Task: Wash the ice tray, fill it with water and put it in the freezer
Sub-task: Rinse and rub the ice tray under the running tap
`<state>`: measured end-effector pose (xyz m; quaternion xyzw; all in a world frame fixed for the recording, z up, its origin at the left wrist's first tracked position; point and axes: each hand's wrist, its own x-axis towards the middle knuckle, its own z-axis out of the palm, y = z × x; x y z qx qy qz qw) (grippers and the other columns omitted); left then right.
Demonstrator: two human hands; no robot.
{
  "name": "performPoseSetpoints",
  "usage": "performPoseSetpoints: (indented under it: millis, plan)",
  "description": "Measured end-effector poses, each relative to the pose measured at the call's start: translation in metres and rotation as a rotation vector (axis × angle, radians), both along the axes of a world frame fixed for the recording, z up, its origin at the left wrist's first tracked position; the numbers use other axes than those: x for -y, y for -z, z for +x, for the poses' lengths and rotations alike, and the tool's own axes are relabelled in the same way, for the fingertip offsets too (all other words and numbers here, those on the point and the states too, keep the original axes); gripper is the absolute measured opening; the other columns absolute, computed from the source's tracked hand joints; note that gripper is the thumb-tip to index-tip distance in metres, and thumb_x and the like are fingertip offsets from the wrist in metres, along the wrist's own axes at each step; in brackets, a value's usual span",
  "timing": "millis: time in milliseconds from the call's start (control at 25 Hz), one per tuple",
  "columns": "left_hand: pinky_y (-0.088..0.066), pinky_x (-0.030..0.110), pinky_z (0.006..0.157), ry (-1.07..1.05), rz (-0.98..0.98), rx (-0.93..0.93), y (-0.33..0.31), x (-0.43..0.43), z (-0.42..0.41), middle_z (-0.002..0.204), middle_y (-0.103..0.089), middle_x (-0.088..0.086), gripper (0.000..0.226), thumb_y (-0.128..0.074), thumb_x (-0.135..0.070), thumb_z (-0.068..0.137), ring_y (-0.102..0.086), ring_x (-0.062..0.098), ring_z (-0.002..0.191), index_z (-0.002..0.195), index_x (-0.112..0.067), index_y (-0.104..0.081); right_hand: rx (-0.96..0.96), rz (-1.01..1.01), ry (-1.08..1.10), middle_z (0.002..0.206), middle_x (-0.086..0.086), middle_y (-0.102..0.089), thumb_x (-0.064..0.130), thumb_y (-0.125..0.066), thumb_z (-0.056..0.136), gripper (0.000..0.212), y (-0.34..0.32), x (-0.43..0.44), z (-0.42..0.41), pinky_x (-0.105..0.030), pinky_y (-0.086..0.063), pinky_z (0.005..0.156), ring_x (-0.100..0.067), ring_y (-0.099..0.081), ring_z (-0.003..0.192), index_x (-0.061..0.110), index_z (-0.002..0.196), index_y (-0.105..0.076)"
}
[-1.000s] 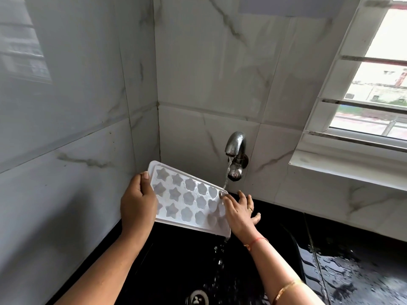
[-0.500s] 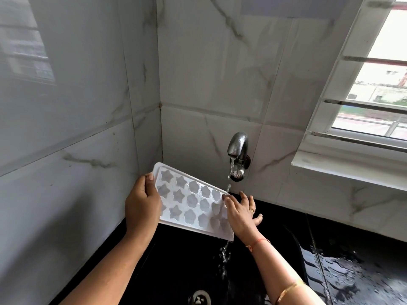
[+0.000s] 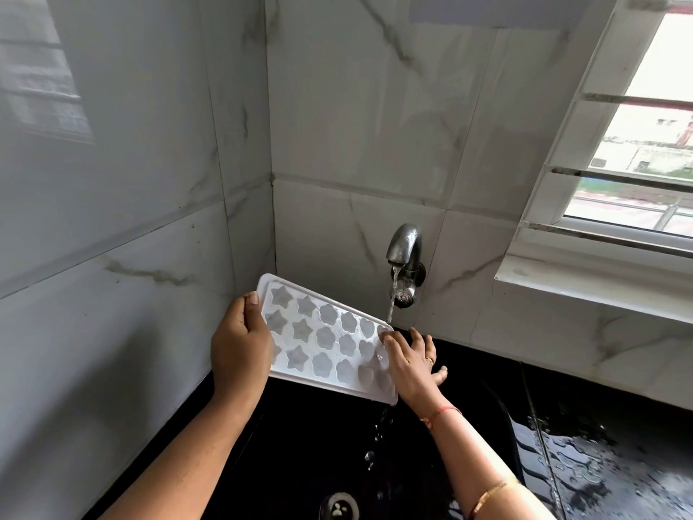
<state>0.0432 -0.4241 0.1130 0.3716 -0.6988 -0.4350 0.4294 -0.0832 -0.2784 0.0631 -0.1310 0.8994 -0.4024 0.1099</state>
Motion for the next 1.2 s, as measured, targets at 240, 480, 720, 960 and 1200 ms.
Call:
performPoseSetpoints:
  millis: [240, 480, 720, 960, 1200]
  plan:
    - [-0.03, 0.027, 0.069, 0.016, 0.002, 0.004, 0.005, -0.004, -0.001, 0.08, -0.055, 0.003, 0.033, -0.034, -0.026, 0.098, -0.047, 0.023, 0.079, 0.099, -0.004, -0.058, 0.0, -0.005, -0.024, 0.157, 0.007, -0.012, 0.041, -0.031, 0.098, 0.035, -0.002, 0.002, 0.003, -0.053, 0.008, 0.112, -0.01, 0.009, 0.144, 0.038, 0.126, -0.052]
    - [-0.031, 0.027, 0.071, 0.0, 0.0, -0.011, 0.003, -0.001, -0.002, 0.086, -0.056, 0.004, 0.032, -0.034, -0.025, 0.098, -0.048, 0.023, 0.081, 0.103, -0.005, -0.059, -0.012, 0.01, -0.037, 0.157, 0.002, -0.012, 0.038, -0.029, 0.098, 0.034, 0.0, -0.005, 0.0, -0.055, 0.008, 0.111, -0.014, 0.009, 0.145, 0.038, 0.122, -0.054]
    - [-0.031, 0.027, 0.071, 0.022, 0.003, 0.005, 0.005, -0.006, -0.003, 0.087, -0.057, 0.005, 0.032, -0.034, -0.025, 0.098, -0.046, 0.021, 0.08, 0.104, -0.005, -0.059, -0.005, 0.002, -0.03, 0.157, 0.005, -0.012, 0.04, -0.03, 0.098, 0.036, 0.0, -0.001, -0.001, -0.054, 0.009, 0.112, -0.012, 0.009, 0.145, 0.038, 0.125, -0.053]
    - [-0.026, 0.025, 0.064, 0.021, 0.0, -0.006, 0.008, -0.009, -0.008, 0.08, -0.054, 0.004, 0.032, -0.035, -0.025, 0.098, -0.045, 0.022, 0.076, 0.1, -0.004, -0.058, 0.026, 0.006, -0.002, 0.156, 0.002, -0.015, 0.038, -0.03, 0.098, 0.034, 0.006, -0.008, -0.002, -0.057, 0.007, 0.111, -0.016, 0.007, 0.145, 0.037, 0.122, -0.054]
    - [-0.03, 0.027, 0.069, 0.071, 0.007, 0.012, 0.013, -0.018, -0.021, 0.079, -0.054, 0.0, 0.031, -0.035, -0.028, 0.098, -0.046, 0.022, 0.078, 0.099, -0.008, -0.059, 0.131, -0.131, 0.029, 0.147, 0.0, -0.036, 0.055, -0.029, 0.068, 0.049, 0.007, -0.014, -0.01, -0.058, -0.006, 0.112, -0.02, -0.014, 0.141, 0.033, 0.098, -0.061]
